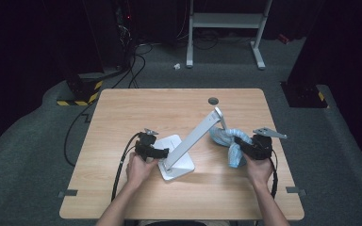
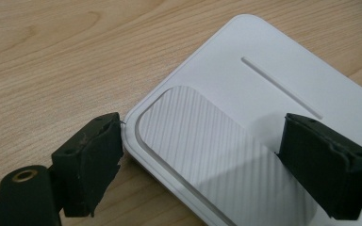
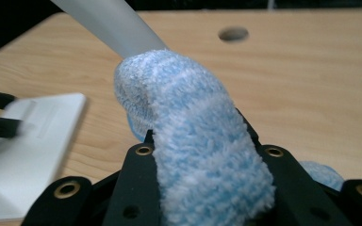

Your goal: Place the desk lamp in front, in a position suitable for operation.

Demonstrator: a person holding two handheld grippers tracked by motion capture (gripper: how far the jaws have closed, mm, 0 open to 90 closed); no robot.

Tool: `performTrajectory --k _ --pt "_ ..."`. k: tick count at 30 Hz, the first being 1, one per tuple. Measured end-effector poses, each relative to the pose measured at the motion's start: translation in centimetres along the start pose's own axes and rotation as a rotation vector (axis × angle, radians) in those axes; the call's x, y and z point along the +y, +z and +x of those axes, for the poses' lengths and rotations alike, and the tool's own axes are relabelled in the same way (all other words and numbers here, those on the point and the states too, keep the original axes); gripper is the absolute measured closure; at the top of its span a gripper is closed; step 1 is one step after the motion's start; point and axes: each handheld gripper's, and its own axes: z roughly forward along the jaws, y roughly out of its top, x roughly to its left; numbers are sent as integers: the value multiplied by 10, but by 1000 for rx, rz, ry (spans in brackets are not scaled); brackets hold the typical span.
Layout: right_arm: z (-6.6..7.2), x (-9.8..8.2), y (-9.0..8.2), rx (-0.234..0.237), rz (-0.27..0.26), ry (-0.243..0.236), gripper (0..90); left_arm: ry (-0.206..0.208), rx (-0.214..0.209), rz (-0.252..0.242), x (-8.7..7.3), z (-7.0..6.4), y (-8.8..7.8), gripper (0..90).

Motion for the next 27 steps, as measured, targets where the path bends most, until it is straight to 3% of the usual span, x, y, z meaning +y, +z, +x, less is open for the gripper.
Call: performTrajectory --k 8,11,14,17,22,25,27 --pt "46 50 -50 81 -204 -167 709 3 1 -2 0 0 0 143" --pt "54 56 -59 78 -237 -208 708 5 2 -4 0 0 0 143" --pt "51 52 -51 66 -215 -208 707 5 0 -8 -1 0 0 143" --pt "36 40 -32 53 -152 -159 707 3 -2 -13 -1 0 0 143" --pt "9 9 6 -18 -9 -99 708 4 -6 -12 -1 1 0 141" --pt "3 1 13 1 3 -51 708 3 -6 -13 -1 1 0 141" --pt "8 1 11 22 -12 -53 709 -1 -7 -14 -1 1 1 142"
